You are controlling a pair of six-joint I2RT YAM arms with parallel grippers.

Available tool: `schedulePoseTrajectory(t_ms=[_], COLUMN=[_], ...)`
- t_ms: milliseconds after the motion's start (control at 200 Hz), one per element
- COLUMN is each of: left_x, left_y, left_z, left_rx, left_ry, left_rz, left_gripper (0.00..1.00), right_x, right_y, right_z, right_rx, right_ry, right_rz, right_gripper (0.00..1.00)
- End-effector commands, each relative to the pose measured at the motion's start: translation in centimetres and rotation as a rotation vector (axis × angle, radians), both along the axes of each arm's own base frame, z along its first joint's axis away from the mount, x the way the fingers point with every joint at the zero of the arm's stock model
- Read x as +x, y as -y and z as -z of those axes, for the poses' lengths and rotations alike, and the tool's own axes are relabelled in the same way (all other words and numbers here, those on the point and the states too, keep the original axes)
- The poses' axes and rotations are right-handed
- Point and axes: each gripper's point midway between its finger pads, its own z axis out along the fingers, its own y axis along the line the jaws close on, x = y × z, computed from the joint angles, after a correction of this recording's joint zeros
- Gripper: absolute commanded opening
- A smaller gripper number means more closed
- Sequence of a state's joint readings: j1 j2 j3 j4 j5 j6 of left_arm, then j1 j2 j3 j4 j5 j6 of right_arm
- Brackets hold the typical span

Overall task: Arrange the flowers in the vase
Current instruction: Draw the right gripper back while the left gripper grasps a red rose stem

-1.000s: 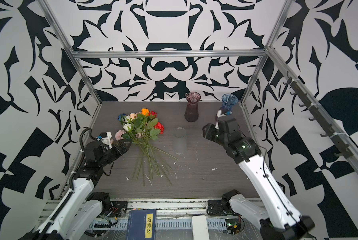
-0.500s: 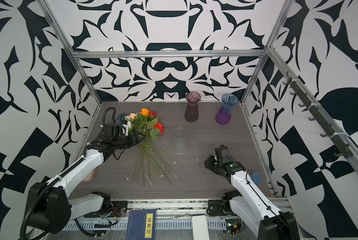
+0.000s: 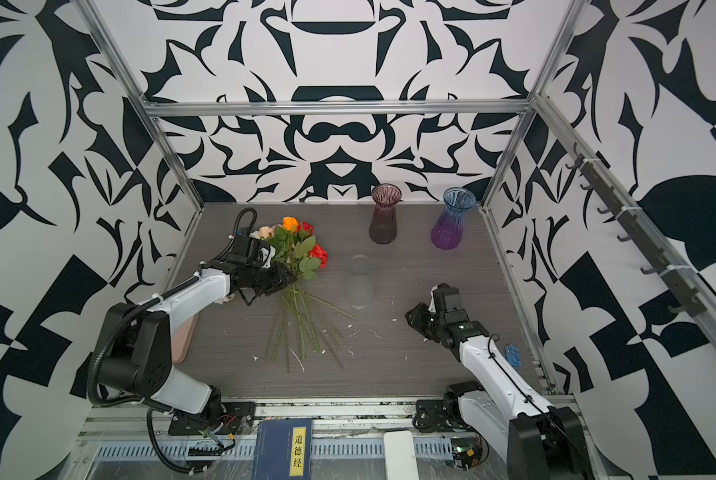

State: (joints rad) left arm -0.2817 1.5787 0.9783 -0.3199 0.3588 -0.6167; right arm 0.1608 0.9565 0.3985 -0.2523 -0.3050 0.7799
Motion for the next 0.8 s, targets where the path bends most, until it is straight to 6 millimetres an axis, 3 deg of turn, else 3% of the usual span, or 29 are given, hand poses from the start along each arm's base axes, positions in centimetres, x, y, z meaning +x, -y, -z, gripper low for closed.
schedulePoseTrajectory(t_ms=[0, 475, 795], left_x=[1.0, 3.1, 3.6], left_y=[0.2, 0.3, 0.2], left_z=[0.4, 2.7, 1.3], left_rx=[0.017, 0.066, 0.071], left_ry=[-0.017, -0.055, -0.021], left_rz=[0.001, -0.003, -0.009], left_gripper=[0.42, 0.33, 0.05], right_x=[0.5, 0.6, 0.5], right_y=[-0.3, -0.1, 0.1], right_z=[-0.6, -0.3, -0.2], right_rx=[0.033, 0.059, 0.064], right_ry=[0.036, 0.029, 0.031], right_rz=[-0.010, -0.006, 0.005], right_gripper=[0.36, 0.36, 0.35])
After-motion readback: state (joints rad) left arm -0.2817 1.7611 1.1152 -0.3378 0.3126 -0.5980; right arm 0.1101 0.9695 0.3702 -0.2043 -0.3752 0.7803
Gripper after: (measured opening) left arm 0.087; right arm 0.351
